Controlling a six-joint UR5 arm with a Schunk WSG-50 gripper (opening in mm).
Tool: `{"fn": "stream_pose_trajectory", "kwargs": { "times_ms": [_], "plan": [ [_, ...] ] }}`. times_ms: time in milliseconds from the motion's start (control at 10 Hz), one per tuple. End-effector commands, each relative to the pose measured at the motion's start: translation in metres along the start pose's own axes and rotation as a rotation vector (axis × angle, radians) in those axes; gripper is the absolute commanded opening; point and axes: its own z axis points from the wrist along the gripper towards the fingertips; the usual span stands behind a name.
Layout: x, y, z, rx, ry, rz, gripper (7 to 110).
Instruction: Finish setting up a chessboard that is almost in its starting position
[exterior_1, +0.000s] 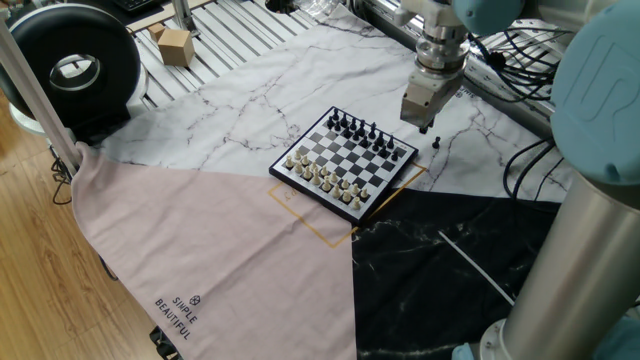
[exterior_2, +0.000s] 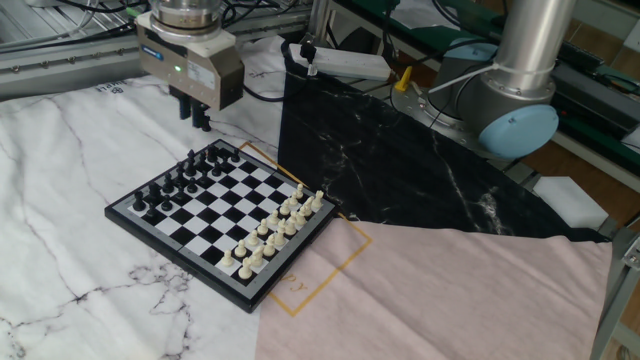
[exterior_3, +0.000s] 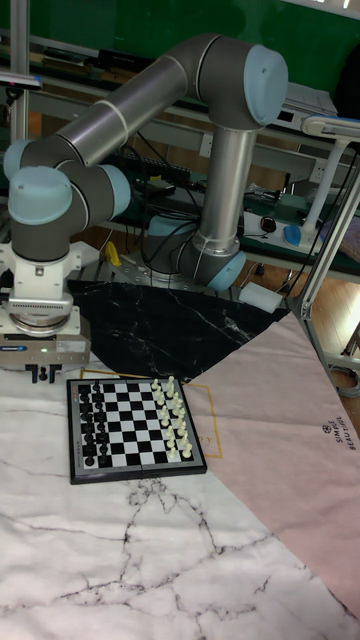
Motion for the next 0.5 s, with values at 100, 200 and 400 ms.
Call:
{"fn": "stream_pose_trajectory", "kwargs": {
  "times_ms": [100,200,400],
  "plan": [
    [-0.044,-0.002,-0.005,0.008,-0.179,-0.039,22],
    [-0.056,-0.010,-0.008,0.042,-0.225,-0.054,22],
    [-0.055,-0.006,-0.007,0.026,-0.224,-0.041,7]
  ]
}}
